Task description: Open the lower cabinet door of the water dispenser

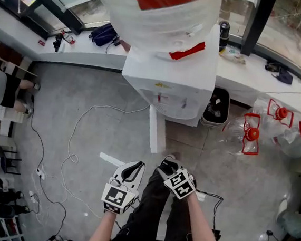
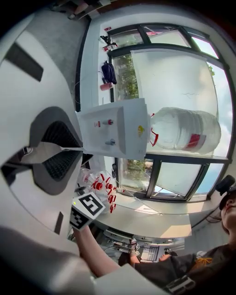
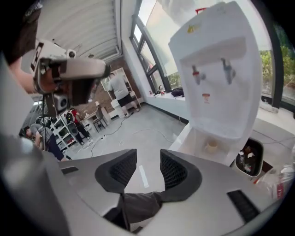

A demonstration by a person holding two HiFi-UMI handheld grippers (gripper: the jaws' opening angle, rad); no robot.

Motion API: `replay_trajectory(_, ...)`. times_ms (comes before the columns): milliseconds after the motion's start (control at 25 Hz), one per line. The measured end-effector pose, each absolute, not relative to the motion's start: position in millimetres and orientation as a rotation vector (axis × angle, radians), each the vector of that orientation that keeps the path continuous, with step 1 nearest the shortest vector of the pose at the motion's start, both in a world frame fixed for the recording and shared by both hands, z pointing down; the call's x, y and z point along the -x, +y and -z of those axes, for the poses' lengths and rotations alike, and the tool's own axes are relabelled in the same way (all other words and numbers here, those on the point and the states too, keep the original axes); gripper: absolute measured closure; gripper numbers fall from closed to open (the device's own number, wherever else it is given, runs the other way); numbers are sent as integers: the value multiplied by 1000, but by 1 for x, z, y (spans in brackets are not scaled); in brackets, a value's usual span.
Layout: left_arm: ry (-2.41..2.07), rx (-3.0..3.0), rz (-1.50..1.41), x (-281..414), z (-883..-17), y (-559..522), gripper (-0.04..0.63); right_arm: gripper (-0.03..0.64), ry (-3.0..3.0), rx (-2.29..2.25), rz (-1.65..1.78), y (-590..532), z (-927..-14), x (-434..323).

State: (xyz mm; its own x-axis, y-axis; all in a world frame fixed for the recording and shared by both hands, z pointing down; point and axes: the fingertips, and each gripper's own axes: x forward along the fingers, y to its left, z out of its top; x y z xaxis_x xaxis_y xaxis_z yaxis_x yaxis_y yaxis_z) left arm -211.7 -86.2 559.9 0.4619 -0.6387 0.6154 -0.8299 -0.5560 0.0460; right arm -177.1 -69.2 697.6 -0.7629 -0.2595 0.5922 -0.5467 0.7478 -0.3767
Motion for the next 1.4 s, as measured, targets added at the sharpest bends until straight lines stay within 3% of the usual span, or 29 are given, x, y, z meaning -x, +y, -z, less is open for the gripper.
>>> replay_trajectory(320,-1387,-2395,-688,182,-436,-45,568,445,-2582,-745,-719,-47,-515,110)
replay_trajectory(680,-1399,-2455,-560,137,-328,42,568,446,-2737,-718,-676,0,-389,71)
replay_trajectory(920,-1415,-2395,-472,130,-316,66,568,448,-2783,-687,-672,13,-360,57)
replay_trajectory(1160,-1465,-2411,-641,150,-311,83,568,456,-2775,-713,-655,18,-362,68)
replay_trajectory(1400,-1519,-2380,-629,188,-310,121,568,492,-2763,-757,-565,42,-349,87)
